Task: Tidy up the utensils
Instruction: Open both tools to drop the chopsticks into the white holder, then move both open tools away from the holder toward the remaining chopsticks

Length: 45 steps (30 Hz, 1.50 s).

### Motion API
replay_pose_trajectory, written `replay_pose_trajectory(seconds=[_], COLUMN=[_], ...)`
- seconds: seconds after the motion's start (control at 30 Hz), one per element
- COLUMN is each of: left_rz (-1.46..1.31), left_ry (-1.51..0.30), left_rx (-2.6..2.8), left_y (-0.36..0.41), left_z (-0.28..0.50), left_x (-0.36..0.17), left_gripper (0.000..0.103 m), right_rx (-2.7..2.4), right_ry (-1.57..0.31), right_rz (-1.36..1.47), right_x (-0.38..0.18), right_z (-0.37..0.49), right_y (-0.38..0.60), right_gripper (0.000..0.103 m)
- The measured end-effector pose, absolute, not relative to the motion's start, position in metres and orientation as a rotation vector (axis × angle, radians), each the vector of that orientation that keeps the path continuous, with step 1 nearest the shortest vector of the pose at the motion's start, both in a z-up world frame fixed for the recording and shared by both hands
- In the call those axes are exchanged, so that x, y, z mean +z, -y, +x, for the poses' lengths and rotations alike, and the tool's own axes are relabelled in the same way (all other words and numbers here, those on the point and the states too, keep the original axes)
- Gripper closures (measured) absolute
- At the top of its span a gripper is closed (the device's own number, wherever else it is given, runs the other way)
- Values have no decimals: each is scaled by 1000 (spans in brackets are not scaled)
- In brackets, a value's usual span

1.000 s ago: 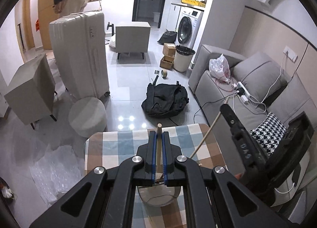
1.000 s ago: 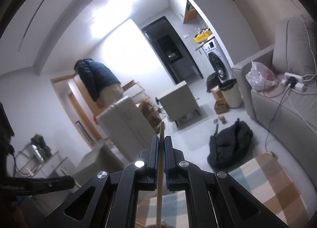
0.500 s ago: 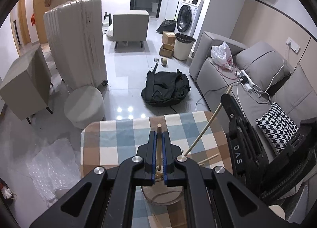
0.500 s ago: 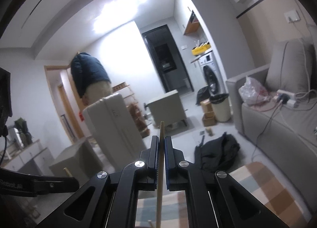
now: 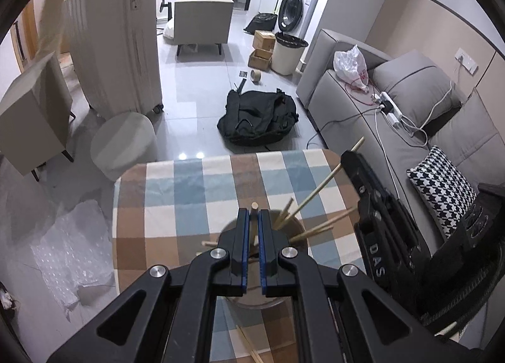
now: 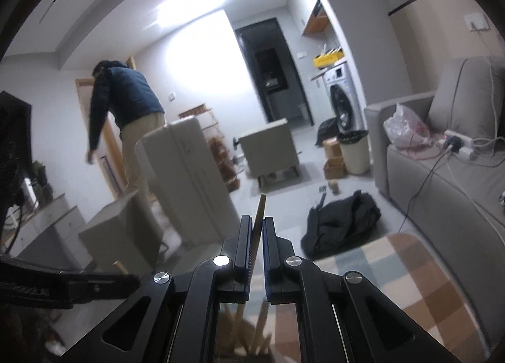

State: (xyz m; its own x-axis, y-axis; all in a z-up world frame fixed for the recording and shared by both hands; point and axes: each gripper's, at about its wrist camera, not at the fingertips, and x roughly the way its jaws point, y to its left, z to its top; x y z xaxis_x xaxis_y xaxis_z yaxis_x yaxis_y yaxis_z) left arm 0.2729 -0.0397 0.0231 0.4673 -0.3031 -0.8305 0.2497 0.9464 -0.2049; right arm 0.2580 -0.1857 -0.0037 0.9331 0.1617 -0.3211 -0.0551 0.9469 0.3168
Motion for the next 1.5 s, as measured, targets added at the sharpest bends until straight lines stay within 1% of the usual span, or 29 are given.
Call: replay_pose_trajectory(seconds=[0.17,0.2,0.27,0.3,0.33,0.37,0.4,0.43,0.47,0.5,0.53,0.57,0.6,0.63,0.67,0.73,0.8,0.97,1.03,1.1,1.37,1.5], left_rz=[-92,-93,-103,-97,-80,-71,-70,-77,-85,-92,-93,-92,-87,-81,-77,-71,-76,-75,-77,-85,-95,-87], left_ry=[-1041,-1045,-1061,-1068,-1071,-1067,-1060,-1054,-1049,-1043,-1036,-1028,-1019,-1008,-998,-975,-965,-919,-904,-895,-868,-852], left_rx=[-352,-347,-349,-339,-321,-314,-302,-297,-293,-281,-277,-275,-269,-261,-256,-244,-233,-197,-183,-172,-121,-98], left_y=[39,39,39,38,39,38,37,35,34,33,32,33,33,33,34,34,34,31,29,26,22,21], left_z=[269,268,265,263,260,257,253,250,247,243,240,235,231,226,222,213,206,184,174,168,137,123], left_x=[14,13,12,11,12,12,14,15,15,17,18,20,21,23,26,29,32,36,37,36,18,5], left_gripper=[102,102,102,100,95,93,85,77,72,64,60,58,54,50,48,40,37,35,27,24,22,22], right_rx=[179,190,198,205,211,213,212,215,217,217,224,227,226,230,234,242,245,249,250,249,283,302], right_ry=[-439,-463,-491,-505,-513,-521,-526,-524,-522,-524,-524,-522,-519,-516,-514,-504,-497,-485,-490,-495,-545,-564], right_rz=[278,267,268,278,289,299,310,322,332,339,345,349,348,344,339,332,326,311,298,280,261,223], right_x=[-16,-19,-22,-23,-23,-23,-21,-19,-17,-15,-12,-10,-8,-5,-3,3,8,17,19,21,15,8], right_z=[247,245,240,237,233,229,222,216,212,205,198,189,184,176,169,157,148,123,115,107,86,76], right_y=[186,186,189,192,196,200,205,208,212,217,220,223,225,228,229,231,232,235,234,233,231,225], right_gripper=[97,94,94,90,80,72,59,56,56,53,45,42,40,39,39,34,31,24,21,17,8,2])
